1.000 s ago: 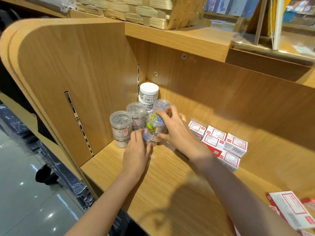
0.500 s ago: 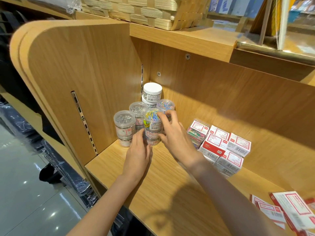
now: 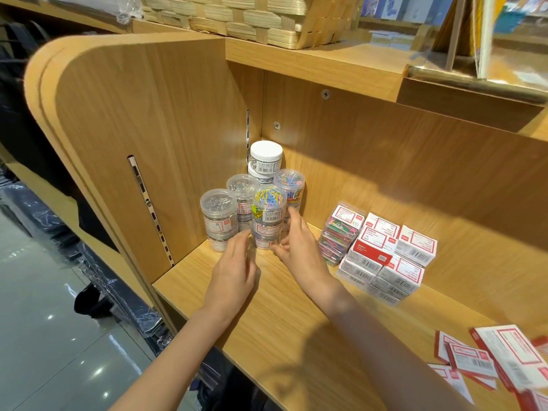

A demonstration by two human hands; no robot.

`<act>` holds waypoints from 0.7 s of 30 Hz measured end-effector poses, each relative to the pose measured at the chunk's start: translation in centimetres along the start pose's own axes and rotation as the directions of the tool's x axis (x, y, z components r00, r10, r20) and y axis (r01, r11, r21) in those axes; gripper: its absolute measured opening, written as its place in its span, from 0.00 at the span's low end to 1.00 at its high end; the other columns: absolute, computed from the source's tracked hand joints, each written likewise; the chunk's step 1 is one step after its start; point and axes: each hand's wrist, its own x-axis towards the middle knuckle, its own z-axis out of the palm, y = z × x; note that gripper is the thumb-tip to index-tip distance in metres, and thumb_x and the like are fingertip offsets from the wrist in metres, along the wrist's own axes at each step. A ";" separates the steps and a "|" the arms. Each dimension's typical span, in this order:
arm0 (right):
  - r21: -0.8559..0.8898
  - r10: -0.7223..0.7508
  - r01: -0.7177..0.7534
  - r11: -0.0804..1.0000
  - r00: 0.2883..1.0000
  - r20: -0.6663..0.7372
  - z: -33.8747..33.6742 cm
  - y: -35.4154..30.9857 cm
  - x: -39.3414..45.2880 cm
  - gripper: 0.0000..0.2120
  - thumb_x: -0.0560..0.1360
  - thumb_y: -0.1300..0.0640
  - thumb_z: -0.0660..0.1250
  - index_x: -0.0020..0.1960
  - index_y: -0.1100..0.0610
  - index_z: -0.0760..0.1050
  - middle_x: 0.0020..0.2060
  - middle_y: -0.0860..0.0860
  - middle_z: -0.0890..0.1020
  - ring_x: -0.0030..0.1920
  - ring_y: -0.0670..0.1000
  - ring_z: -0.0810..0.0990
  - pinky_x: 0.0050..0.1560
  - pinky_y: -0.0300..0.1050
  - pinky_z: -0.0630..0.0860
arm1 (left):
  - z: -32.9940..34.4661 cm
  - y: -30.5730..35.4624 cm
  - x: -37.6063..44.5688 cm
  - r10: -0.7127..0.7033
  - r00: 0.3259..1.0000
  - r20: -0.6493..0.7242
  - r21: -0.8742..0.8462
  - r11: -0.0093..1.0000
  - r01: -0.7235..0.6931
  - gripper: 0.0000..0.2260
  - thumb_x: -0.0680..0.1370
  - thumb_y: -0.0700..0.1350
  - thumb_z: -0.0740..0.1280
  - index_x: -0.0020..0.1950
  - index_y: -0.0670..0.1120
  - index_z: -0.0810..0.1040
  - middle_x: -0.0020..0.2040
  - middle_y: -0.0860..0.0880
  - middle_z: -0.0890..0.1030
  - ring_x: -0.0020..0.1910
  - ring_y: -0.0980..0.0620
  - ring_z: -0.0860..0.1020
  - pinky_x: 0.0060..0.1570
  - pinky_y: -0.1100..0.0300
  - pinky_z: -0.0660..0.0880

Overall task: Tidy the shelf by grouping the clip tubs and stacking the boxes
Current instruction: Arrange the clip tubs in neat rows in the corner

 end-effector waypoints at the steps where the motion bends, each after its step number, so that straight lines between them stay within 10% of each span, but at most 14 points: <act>1: 0.011 0.033 -0.033 0.999 0.999 0.006 0.5 0.1 0.0 0.37 0.68 0.59 0.73 0.70 0.55 0.56 0.59 0.56 0.73 0.53 0.60 0.78 0.52 0.56 0.77 | -0.1 -0.2 -0.1 0.001 1.000 0.012 0.012 1.000 -0.001 0.23 0.73 0.34 0.64 0.68 0.41 0.66 0.63 0.45 0.72 0.61 0.47 0.72 0.56 0.64 0.65; 12: 0.061 0.162 -0.158 0.986 0.984 -0.079 2.2 0.0 0.4 0.22 0.67 0.57 0.74 0.53 0.57 0.65 0.48 0.57 0.77 0.49 0.59 0.79 0.50 0.57 0.76 | -0.3 -0.9 -0.3 0.032 0.983 0.181 0.069 0.997 -0.045 0.27 0.73 0.38 0.63 0.72 0.41 0.61 0.70 0.45 0.68 0.69 0.49 0.64 0.67 0.64 0.55; 21: -0.107 -0.217 0.191 0.976 0.909 -0.355 -1.5 -2.6 -0.4 0.28 0.68 0.58 0.73 0.65 0.57 0.67 0.58 0.55 0.71 0.57 0.55 0.72 0.55 0.50 0.74 | -3.6 -1.8 -2.0 -0.174 0.955 -0.239 -0.007 0.984 0.177 0.17 0.74 0.36 0.66 0.62 0.41 0.69 0.56 0.45 0.70 0.55 0.50 0.71 0.52 0.58 0.69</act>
